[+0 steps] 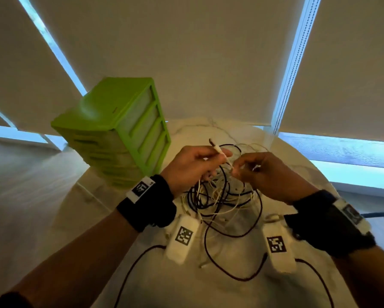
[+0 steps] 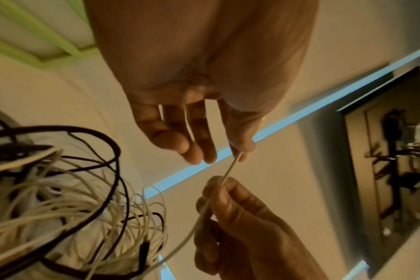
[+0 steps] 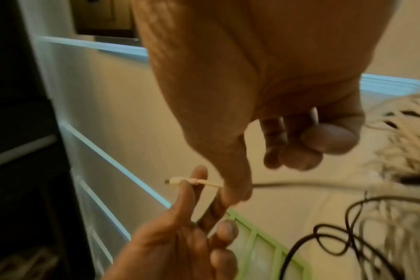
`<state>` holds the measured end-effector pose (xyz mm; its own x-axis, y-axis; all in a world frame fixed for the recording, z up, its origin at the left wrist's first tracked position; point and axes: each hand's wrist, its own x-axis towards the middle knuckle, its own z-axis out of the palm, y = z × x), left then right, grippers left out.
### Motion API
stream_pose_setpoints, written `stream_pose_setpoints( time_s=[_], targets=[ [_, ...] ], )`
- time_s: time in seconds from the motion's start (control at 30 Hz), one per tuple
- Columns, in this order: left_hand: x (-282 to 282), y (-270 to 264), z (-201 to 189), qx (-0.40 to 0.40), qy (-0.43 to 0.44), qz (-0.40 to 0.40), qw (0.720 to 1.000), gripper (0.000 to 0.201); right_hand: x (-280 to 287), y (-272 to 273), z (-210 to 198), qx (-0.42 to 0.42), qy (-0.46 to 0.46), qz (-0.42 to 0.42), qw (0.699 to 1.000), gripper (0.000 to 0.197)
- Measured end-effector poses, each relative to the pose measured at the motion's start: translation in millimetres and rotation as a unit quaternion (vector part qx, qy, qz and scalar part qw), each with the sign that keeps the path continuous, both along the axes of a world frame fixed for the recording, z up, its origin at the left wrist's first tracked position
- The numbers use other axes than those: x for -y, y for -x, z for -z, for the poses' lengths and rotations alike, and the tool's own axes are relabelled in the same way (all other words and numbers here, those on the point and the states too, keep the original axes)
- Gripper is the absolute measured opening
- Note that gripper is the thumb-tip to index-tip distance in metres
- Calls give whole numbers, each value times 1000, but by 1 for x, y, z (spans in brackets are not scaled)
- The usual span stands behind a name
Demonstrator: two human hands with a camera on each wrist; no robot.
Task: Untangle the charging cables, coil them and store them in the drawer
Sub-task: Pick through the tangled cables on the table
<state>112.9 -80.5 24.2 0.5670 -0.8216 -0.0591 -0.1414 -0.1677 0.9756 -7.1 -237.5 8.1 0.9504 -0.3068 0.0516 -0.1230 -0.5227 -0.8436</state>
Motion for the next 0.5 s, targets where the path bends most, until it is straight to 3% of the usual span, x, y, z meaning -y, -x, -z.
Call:
stream_pose_setpoints(
  time_s=[0.07,0.13,0.17,0.27,0.37,0.5],
  targets=[
    [3,-7,1,-39,37,4,999,24,-2,2,2,-87,161,-77,980,4],
    [-2,-19,-1,-126,96,-7,987,25,1,3,13,-208,296,-104,926,16],
    [-8,-27,0,-158,120,-15,980,24,3,4,17,-261,316,-97,907,21],
    [-30,-42,20,-204,156,-24,966,15,-2,1,16,-329,299,-57,894,27],
    [-53,-44,51,-289,216,-40,932,15,-17,-10,19,-320,334,-42,886,25],
    [-71,-46,65,-278,252,-15,927,16,-29,-17,21,-302,311,-3,901,15]
  ],
)
